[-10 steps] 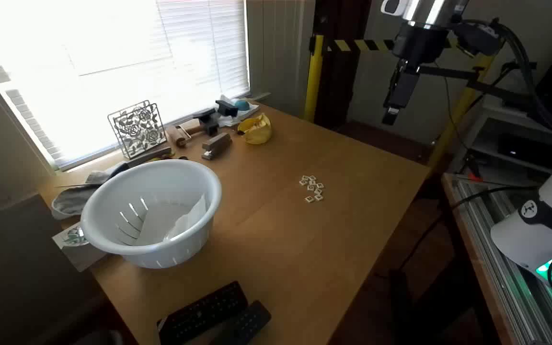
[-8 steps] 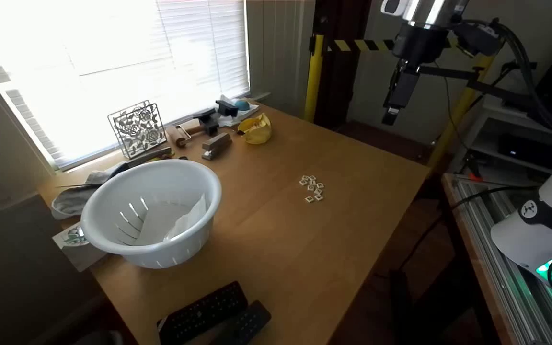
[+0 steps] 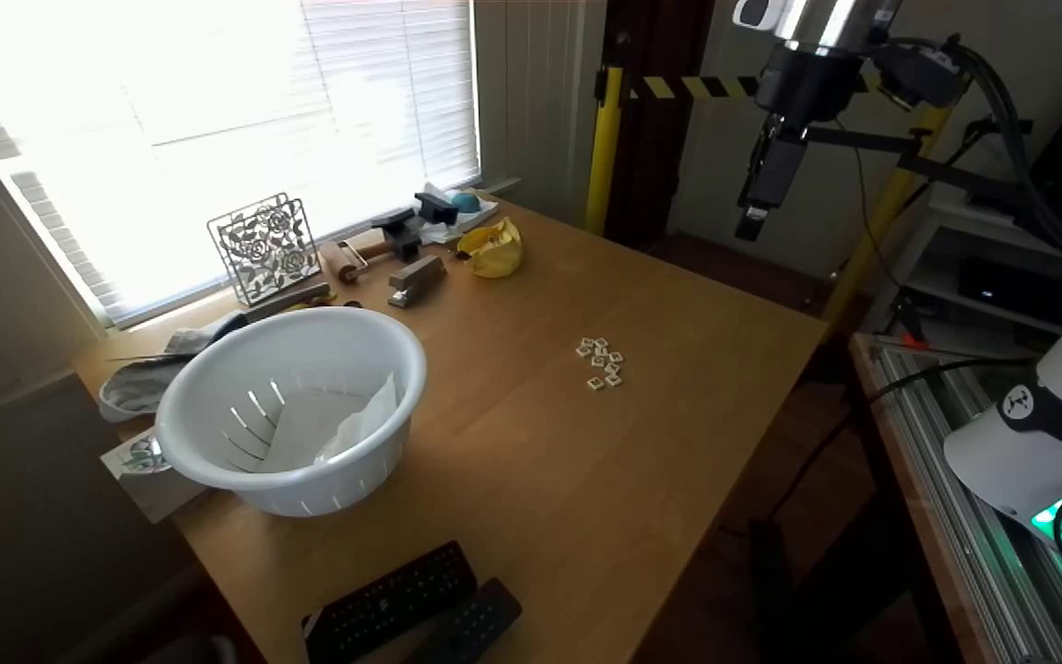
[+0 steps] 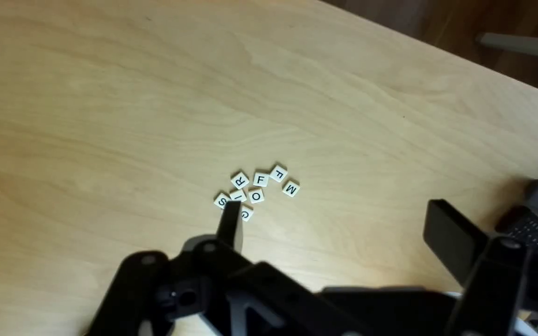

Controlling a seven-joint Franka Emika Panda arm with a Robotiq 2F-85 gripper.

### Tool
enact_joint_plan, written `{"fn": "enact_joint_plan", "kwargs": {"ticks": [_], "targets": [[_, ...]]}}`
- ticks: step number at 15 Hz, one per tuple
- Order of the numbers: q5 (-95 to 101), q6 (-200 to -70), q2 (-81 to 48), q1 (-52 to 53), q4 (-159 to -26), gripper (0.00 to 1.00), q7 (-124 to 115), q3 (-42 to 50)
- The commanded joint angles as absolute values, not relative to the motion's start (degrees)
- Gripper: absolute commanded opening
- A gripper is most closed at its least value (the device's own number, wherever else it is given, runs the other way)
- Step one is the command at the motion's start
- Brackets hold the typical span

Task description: Move some of the letter tiles to the left

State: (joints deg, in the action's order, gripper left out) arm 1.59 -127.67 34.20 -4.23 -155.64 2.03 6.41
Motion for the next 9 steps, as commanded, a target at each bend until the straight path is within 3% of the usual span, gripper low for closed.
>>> {"fn": "enact_joint_plan", "kwargs": {"ticks": [1,9], "targets": [[1.26,-127.53,34.18,-4.68,-155.55,1.00,2.29,5.97],[0.86,-120.48,33.85,-4.69,-154.85,1.00,1.90,5.90]]}}
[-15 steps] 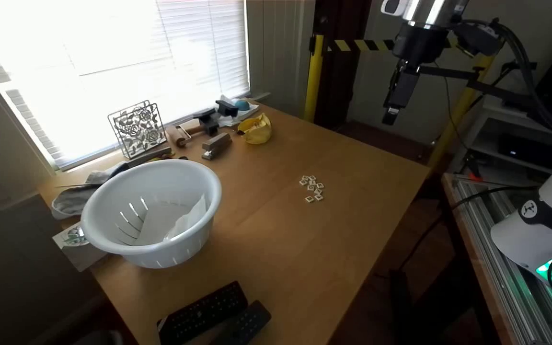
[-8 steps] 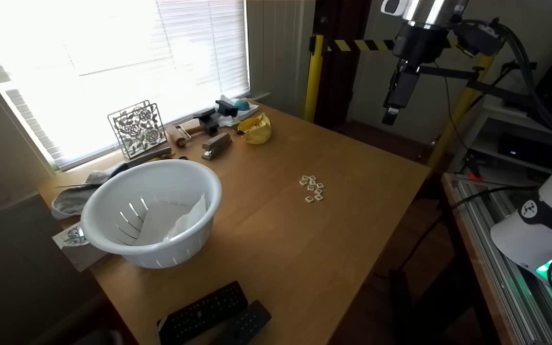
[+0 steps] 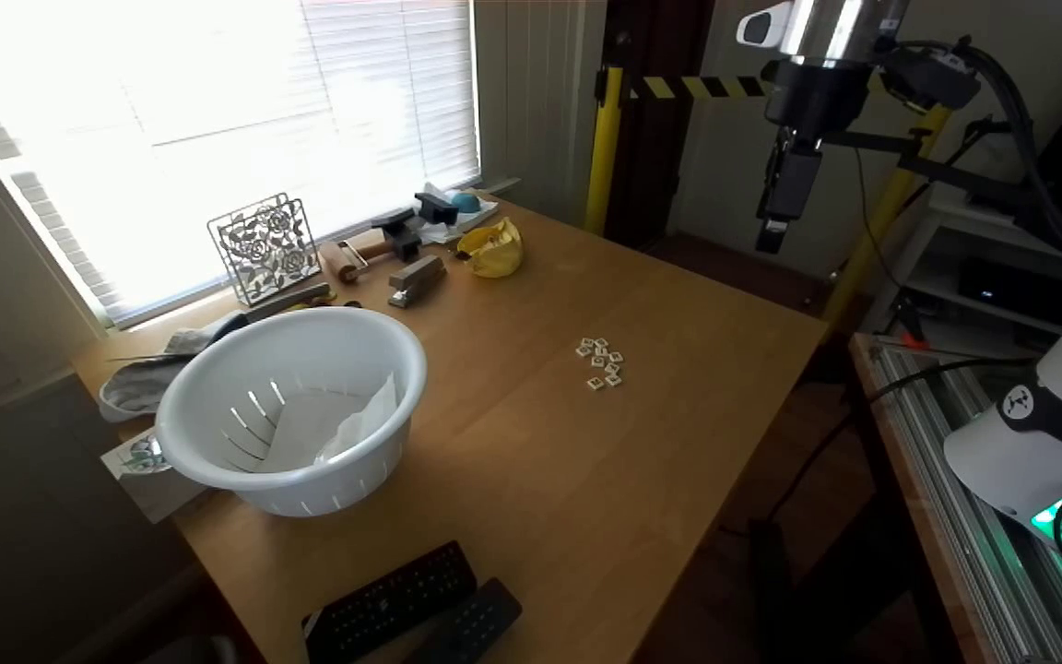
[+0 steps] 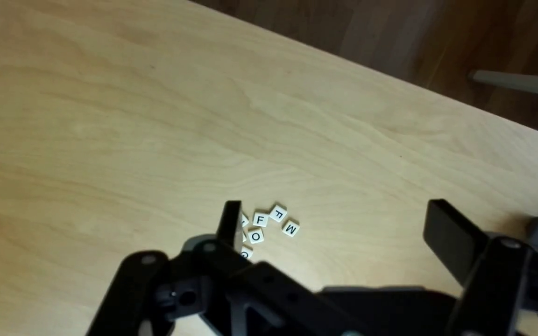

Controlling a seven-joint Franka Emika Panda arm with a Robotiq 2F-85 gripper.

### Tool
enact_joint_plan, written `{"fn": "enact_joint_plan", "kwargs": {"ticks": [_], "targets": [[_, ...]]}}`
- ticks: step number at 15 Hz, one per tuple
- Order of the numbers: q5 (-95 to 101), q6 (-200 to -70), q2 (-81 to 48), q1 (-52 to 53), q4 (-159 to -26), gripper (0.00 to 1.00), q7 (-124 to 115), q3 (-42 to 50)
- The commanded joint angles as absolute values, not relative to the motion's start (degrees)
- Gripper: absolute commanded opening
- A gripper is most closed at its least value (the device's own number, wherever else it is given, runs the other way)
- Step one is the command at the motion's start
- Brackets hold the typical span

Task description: Move some of the letter tiles to the left

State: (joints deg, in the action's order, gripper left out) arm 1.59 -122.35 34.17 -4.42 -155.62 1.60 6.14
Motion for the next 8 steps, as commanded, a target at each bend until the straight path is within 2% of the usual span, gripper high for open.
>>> {"fn": "enact_joint_plan", "kwargs": {"ticks": [1,8], "targets": [[0.96,-120.12,33.84,-4.75,-154.81,1.00,1.79,5.84],[1.32,-120.80,34.15,-4.85,-155.53,1.00,1.82,5.73]]}}
